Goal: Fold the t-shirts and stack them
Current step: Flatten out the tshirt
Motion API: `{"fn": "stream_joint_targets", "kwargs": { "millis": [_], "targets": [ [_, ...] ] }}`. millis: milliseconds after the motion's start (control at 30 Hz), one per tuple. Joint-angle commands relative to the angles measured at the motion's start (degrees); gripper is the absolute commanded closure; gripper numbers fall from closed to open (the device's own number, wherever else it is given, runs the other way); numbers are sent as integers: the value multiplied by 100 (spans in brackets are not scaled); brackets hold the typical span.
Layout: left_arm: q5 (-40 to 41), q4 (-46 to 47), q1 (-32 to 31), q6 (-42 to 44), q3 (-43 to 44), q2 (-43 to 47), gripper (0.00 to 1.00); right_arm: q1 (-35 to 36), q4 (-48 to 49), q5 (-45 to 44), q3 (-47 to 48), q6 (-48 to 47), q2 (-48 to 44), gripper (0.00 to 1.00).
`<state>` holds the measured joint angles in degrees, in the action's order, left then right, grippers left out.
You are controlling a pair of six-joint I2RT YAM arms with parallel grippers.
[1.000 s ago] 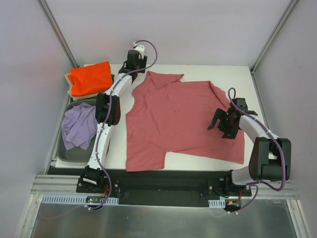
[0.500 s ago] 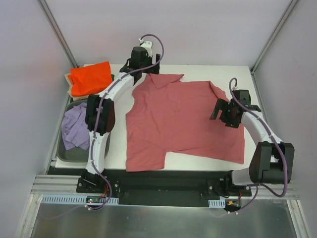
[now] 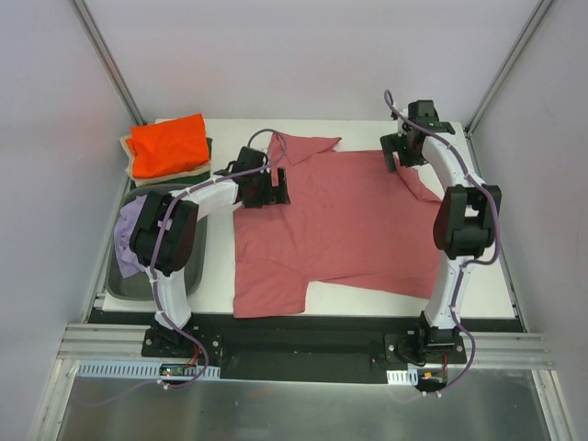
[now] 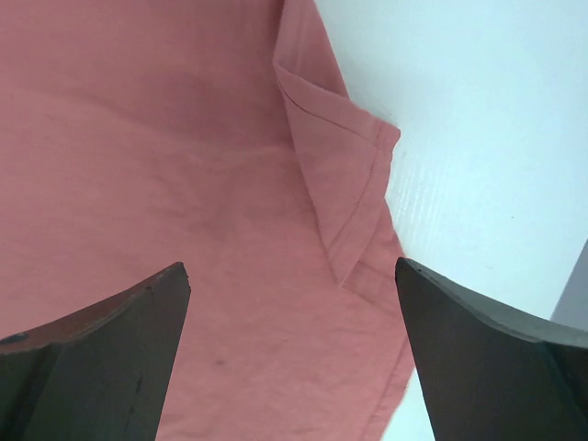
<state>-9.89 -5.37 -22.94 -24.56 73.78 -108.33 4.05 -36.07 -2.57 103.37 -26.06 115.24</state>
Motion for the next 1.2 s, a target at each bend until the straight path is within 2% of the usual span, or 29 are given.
{"fn": "stream_joint_targets", "kwargs": {
  "millis": [0,133,300,600,767,1000,1100,1167],
  "targets": [
    [136,-78,-9,-348,-293,23,1,-1,-1006,-745,719,-1260,744,4],
    [470,-350,70,-260,-373,-12,1,-54,-1033,-1114,956,-1586,1271,4],
    [620,-702,184,-287,-513,-74,1,-194,-1182,-886,1334,-1752,1790,4],
    [1200,-887,202,-190,-848,146,1,-388,-1104,-1044,2020,-1762,2415,4],
    [1288,-1001,220,-164,-821,32,1,-633,-560,-1483,2221,-1692,2547,4],
    [1367,-1089,228,-49,-795,40,1,-1038,854,-2475,3223,-1446,3153,4],
    [1341,-1098,228,3,-769,40,1,-1170,1015,-2171,3663,-1174,3198,4],
    [1384,-1142,228,30,-742,40,1,-1205,1242,-1844,3463,-1077,2953,4]
  ]
}}
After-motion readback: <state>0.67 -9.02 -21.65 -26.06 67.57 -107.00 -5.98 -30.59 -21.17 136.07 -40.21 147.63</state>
